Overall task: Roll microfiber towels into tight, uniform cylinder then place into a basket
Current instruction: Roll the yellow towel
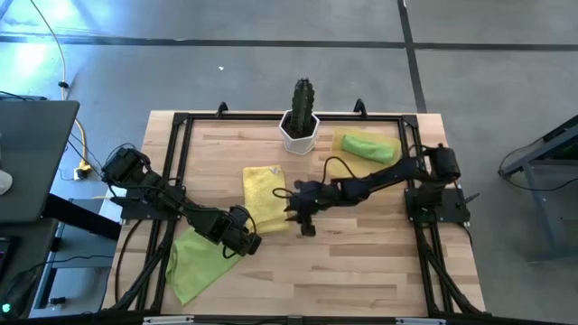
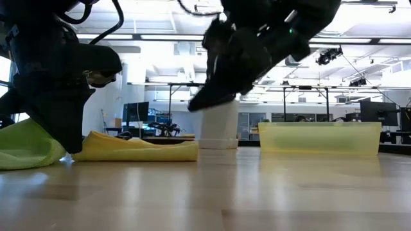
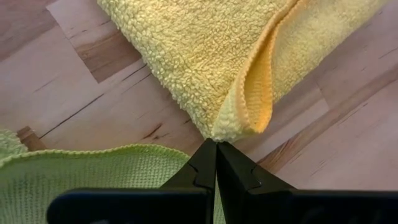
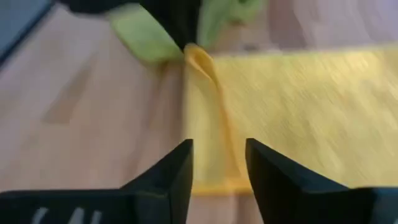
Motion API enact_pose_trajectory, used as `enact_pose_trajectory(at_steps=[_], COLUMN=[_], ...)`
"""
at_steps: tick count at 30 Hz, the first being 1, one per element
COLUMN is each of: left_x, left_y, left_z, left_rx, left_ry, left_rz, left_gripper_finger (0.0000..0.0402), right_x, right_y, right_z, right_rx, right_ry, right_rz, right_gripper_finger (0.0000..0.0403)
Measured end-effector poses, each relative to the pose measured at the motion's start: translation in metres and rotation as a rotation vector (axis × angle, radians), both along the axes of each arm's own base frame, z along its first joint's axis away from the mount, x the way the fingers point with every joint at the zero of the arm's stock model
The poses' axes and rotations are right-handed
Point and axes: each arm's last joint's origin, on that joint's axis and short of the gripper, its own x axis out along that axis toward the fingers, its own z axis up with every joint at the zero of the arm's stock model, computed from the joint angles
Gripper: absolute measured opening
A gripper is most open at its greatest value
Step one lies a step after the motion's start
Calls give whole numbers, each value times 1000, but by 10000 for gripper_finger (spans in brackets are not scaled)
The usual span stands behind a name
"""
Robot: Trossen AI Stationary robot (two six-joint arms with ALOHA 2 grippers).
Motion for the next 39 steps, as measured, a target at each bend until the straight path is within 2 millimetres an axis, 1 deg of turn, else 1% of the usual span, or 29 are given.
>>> enact_pose_trajectory(at_steps=[2,5,8,12,17,22,30,35,39], left_x=[0,0,0,0,0,0,0,0,1], left_y=[0,0,0,0,0,0,0,0,3], left_z=[0,0,0,0,0,0,0,0,0], left_rx=[1,2,2,2,1,1,14,43,30], left_ry=[0,1,1,0,-2,-2,4,21,34], left_rz=[-4,-8,-8,-8,-8,-8,-45,-128,-155], left_gripper_finger=[0,0,0,0,0,0,5,24,53], right_x=[1,3,7,9,12,12,13,13,12], right_y=[10,22,28,26,22,22,22,22,22], right_z=[-1,-15,-27,-42,-51,-62,-69,-70,-70], right_rx=[-13,-40,-61,-93,-111,-118,-112,-99,-98], right_ry=[-25,-15,-29,-4,0,25,38,44,46], right_rz=[43,75,58,23,25,30,26,16,16], right_gripper_finger=[147,148,148,149,149,153,169,170,170])
